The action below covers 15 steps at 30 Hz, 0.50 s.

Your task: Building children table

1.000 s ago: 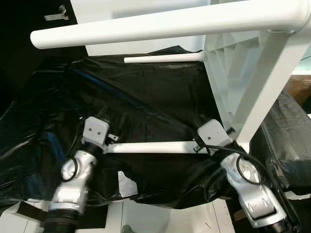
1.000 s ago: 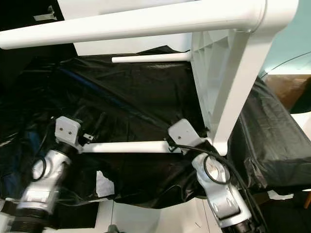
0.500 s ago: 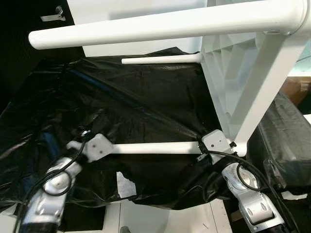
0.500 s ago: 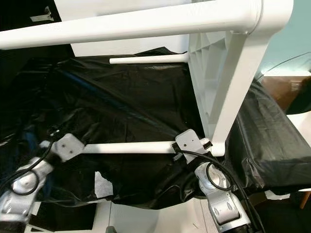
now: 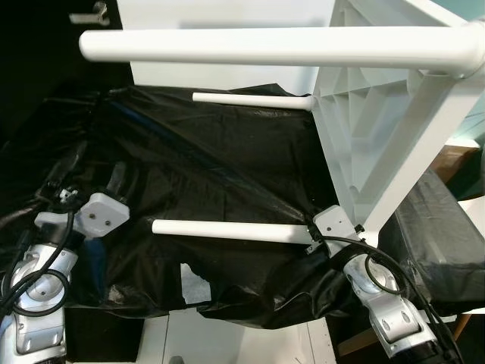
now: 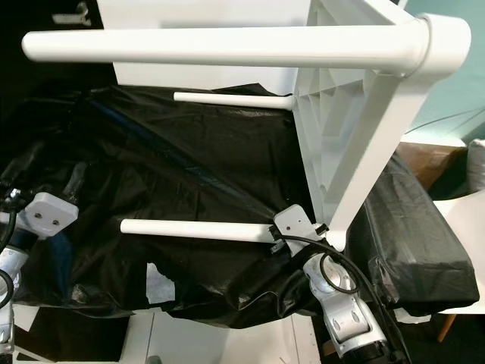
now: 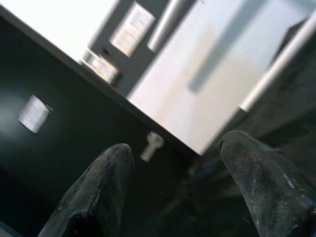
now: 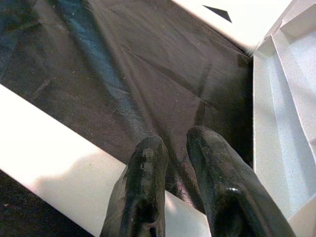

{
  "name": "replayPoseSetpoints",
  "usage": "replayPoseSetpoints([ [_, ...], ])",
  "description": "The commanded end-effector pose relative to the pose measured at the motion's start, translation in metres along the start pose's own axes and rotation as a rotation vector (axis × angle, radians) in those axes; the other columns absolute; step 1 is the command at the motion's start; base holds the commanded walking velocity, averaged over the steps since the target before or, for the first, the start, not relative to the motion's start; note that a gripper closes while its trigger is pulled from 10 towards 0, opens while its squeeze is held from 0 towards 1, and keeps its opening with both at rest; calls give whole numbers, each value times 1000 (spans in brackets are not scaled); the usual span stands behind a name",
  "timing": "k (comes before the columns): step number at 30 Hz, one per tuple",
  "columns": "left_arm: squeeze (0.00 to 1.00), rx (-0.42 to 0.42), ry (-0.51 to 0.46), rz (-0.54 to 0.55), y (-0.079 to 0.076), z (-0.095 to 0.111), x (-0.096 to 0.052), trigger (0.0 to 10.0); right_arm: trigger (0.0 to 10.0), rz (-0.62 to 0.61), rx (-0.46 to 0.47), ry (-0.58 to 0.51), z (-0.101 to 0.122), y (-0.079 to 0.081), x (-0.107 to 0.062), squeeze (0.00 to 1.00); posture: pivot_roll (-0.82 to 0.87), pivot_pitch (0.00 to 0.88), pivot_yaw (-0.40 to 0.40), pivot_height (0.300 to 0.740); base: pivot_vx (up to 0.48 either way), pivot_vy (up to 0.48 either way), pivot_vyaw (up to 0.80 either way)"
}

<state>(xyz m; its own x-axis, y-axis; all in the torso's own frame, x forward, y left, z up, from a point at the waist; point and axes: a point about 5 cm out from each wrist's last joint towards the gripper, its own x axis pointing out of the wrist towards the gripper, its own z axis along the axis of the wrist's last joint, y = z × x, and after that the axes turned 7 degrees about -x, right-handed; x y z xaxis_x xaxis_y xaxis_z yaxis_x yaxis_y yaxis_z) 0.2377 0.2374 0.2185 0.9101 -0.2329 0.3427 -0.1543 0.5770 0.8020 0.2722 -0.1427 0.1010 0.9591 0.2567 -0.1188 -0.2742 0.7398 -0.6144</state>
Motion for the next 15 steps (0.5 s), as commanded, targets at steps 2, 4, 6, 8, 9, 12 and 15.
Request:
replayPoseSetpoints([
  [2, 0, 58, -76, 422, 19, 11, -2, 10000, 10000, 34, 0, 108, -23, 6, -4, 0, 85, 29, -113, 740, 0, 0, 0],
  [4, 0, 66, -77, 419, 19, 12, -2, 10000, 10000, 34, 0, 110, -24, 6, -3, 0, 85, 29, -113, 740, 0, 0, 0],
  [6, 0, 91, -86, 423, 19, 16, -3, 10000, 10000, 32, 2, 124, -27, 6, -3, 0, 80, 26, -116, 740, 0, 0, 0],
  [8, 0, 100, -88, 427, 20, 18, -3, 10000, 10000, 32, 2, 129, -29, 6, -3, 0, 80, 26, -116, 740, 0, 0, 0],
  [9, 0, 134, -125, 421, 21, 28, 0, 10000, 10000, 27, 6, 143, -31, 6, -2, 0, 80, 25, -116, 740, 0, 0, 0],
  [12, 0, 194, -196, 401, 20, 45, 5, 10000, 10000, 21, 9, 162, -34, 5, 1, 0, 80, 25, -116, 740, 0, 0, 0],
  [15, 0, 218, -244, 414, 24, 61, 8, 10000, 10000, 18, 14, 168, -35, 5, 4, 0, 80, 25, -116, 740, 0, 0, 0],
])
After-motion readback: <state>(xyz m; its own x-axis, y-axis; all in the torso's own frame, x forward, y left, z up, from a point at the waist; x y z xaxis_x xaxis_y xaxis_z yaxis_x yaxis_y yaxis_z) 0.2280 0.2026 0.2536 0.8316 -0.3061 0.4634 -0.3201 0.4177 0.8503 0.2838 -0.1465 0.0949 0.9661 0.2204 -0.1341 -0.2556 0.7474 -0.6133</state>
